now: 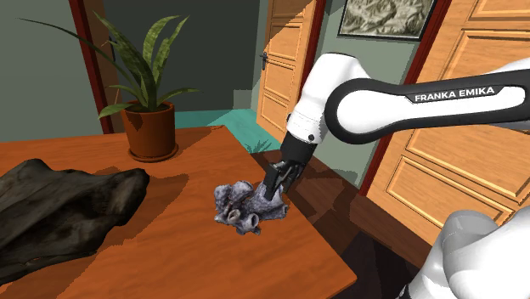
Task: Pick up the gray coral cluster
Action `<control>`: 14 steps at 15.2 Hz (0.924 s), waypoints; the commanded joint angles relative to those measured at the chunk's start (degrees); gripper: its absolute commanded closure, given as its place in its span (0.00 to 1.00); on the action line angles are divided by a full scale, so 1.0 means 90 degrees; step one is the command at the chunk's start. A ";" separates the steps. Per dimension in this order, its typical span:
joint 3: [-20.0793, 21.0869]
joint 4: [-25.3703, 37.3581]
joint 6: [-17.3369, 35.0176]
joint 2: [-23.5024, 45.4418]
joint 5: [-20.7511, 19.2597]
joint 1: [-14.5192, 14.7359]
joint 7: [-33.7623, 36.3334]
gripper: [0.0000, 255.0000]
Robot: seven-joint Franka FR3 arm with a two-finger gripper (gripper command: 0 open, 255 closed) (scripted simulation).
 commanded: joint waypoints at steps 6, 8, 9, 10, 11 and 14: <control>-0.0036 0.0311 -0.0347 -0.0018 -0.0065 -0.0024 0.0064 1.00; -0.0057 0.0465 -0.0519 -0.0038 -0.0092 -0.0035 0.0095 1.00; -0.0067 0.0543 -0.0604 -0.0045 -0.0106 -0.0040 0.0110 1.00; -0.0077 0.0623 -0.0689 -0.0051 -0.0119 -0.0045 0.0126 1.00; -0.0087 0.0704 -0.0773 -0.0056 -0.0132 -0.0050 0.0141 1.00; -0.0115 0.0954 -0.1024 -0.0060 -0.0171 -0.0064 0.0187 1.00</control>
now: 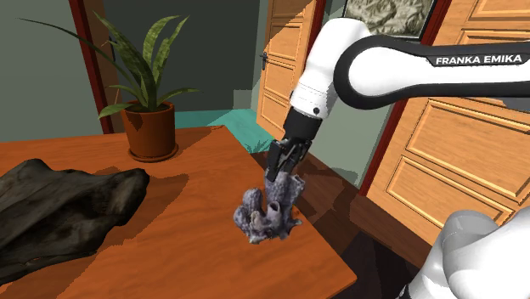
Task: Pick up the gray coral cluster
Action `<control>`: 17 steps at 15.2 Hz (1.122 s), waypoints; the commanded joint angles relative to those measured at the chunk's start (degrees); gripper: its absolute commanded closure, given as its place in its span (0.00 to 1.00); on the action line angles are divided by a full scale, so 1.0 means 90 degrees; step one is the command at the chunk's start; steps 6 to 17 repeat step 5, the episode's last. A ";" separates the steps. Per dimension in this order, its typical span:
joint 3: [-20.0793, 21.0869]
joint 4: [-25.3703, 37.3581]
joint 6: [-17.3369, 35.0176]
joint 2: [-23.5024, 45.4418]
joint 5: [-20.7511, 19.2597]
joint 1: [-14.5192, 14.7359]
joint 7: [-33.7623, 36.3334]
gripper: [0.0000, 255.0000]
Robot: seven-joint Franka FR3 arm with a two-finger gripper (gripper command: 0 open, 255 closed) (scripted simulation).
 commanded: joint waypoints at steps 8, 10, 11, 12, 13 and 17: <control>-0.0037 0.0344 -0.0341 -0.0014 -0.0045 -0.0016 0.0066 1.00; -0.0037 0.0344 -0.0341 -0.0014 -0.0045 -0.0016 0.0066 1.00; -0.0037 0.0344 -0.0341 -0.0014 -0.0045 -0.0016 0.0066 1.00; -0.0037 0.0344 -0.0341 -0.0014 -0.0045 -0.0016 0.0066 1.00; -0.0037 0.0344 -0.0341 -0.0014 -0.0045 -0.0016 0.0066 1.00; -0.0037 0.0344 -0.0341 -0.0014 -0.0045 -0.0016 0.0066 1.00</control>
